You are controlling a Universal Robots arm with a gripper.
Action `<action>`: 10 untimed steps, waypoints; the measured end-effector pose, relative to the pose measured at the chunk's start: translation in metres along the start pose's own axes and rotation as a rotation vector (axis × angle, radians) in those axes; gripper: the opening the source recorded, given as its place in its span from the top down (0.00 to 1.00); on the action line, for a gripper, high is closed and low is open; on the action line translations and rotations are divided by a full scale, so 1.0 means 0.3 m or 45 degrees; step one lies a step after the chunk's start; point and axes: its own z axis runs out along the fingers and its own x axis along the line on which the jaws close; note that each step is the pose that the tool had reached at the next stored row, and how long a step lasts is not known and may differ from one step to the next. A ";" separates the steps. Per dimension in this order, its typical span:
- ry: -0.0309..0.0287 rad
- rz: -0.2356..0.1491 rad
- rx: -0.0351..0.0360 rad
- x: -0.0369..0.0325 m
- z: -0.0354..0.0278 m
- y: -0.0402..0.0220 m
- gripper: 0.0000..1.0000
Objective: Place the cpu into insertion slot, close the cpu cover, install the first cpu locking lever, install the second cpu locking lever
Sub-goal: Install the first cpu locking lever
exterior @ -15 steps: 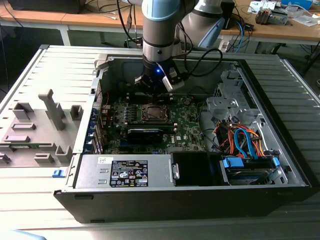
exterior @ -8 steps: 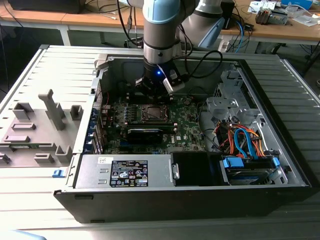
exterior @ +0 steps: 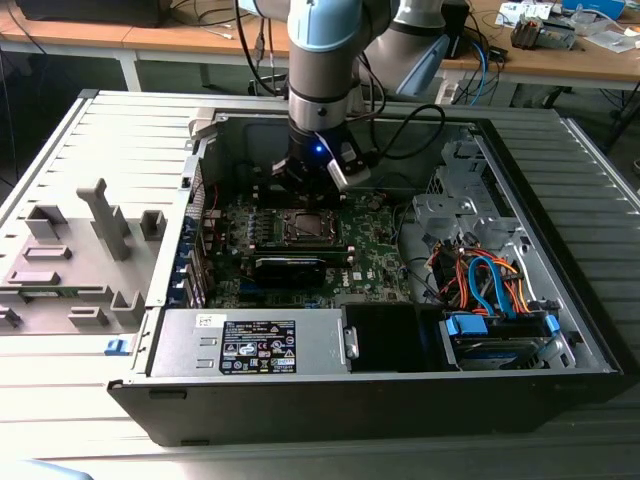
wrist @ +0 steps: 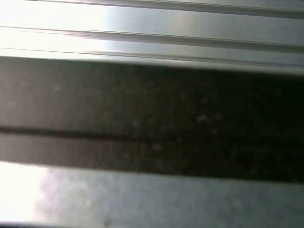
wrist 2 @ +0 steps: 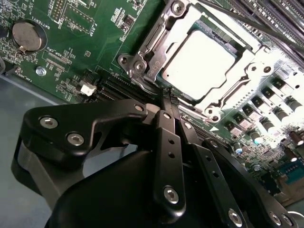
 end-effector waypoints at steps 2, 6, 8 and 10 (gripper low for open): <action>-0.0006 0.000 -0.0002 -0.009 0.001 -0.001 0.89; -0.0004 -0.001 0.0001 -0.036 0.002 -0.002 0.89; -0.0006 -0.001 -0.0018 -0.049 0.002 -0.001 0.89; -0.0003 -0.001 -0.0029 -0.064 0.003 0.001 0.89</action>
